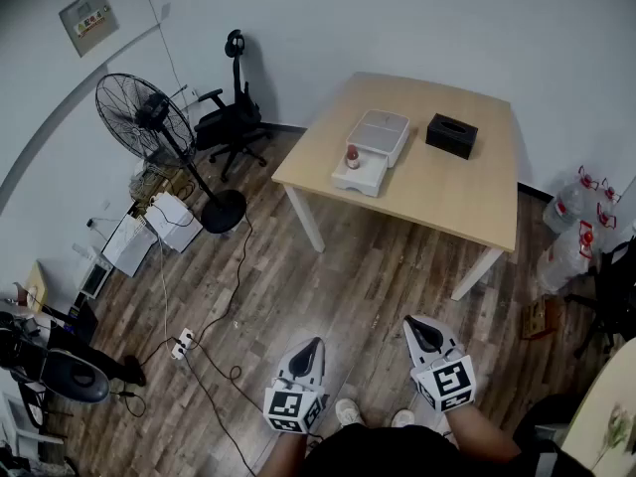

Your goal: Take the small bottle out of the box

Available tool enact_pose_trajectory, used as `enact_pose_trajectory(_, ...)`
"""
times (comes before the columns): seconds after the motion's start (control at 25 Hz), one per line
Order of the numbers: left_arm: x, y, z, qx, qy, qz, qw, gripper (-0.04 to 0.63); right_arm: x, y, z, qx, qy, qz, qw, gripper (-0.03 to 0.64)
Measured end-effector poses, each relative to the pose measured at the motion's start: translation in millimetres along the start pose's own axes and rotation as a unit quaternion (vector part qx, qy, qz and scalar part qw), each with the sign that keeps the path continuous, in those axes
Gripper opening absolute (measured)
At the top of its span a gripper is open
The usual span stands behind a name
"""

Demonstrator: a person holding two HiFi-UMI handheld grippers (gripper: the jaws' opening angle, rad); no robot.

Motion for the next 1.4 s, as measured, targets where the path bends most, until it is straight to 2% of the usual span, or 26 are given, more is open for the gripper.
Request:
enact_pose_trajectory(0.32, -3, 10, -9, 0.012, -0.019, 0.014, 0.9997, 0.012, -14, 2, -5, 0.000, 0.001, 0.001, 1.000, 0.011)
enact_pose_trajectory(0.56, -27, 18, -11, 0.014, -0.019, 0.020, 0.9995, 0.012, -29, -9, -17, 0.030, -0.016, 0.007, 0.999, 0.012)
enact_pose_trajectory(0.96, -67, 21, -12, 0.025, -0.025, 0.063, 0.9974, 0.012, -69, -33, -15, 0.043, 0.007, 0.022, 0.999, 0.012)
enact_pose_trajectory(1.16, -83, 1, -19, 0.021, -0.015, 0.072, 0.9971, 0.012, -58, -52, -22, 0.041, 0.001, 0.030, 0.999, 0.012)
enact_pose_trajectory(1.4, -95, -36, -27, 0.020, -0.022, 0.077, 0.9966, 0.012, -34, -84, -24, 0.041, 0.002, 0.016, 0.999, 0.012)
Point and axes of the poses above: the fingertips, and each gripper's own axes: y backward along the fingers, x to its right, z out of its underside, the point moved 9 cm from there along y, backward along the fingers, and after that the axes turned 2 degrees about -z, right-handed, at the moved point
